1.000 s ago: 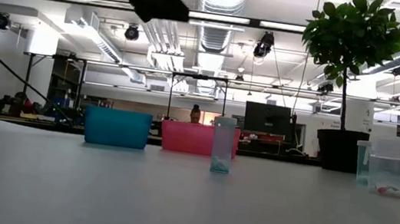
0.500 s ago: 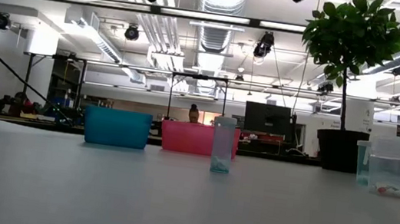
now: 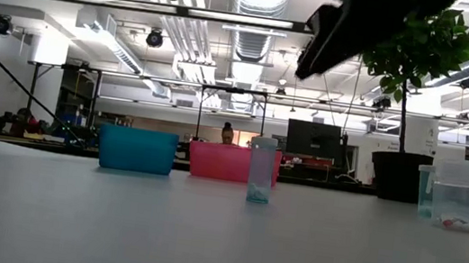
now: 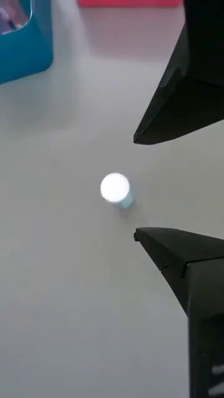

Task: Pick and place medicine bottles into bin by pill shape (circle, oval)
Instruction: Put the bottom blue tablet bottle into the blue bin

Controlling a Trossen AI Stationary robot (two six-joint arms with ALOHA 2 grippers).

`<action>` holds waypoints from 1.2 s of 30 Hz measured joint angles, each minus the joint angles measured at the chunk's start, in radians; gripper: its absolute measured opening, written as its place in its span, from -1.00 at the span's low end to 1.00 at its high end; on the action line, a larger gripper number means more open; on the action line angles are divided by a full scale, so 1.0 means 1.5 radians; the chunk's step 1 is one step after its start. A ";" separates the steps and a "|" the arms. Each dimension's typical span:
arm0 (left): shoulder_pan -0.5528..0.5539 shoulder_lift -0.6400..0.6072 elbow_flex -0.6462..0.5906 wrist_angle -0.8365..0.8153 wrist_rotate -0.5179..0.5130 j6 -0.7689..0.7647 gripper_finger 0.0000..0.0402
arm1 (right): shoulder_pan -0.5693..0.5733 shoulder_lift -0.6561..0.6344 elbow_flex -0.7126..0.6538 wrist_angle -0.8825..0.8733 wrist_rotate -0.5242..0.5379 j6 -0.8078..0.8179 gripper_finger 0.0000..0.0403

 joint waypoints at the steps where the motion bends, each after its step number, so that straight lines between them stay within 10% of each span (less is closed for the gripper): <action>1: -0.005 0.000 0.000 0.000 -0.004 0.000 -0.34 | 0.000 0.013 0.000 0.007 0.006 -0.008 0.09; 26: -0.020 -0.002 0.000 -0.003 -0.035 0.010 -0.34 | -0.039 0.152 0.000 0.125 0.001 -0.044 0.08; 36: -0.020 -0.002 0.000 -0.003 -0.035 0.011 -0.34 | -0.040 0.152 0.000 0.125 0.000 -0.044 -0.21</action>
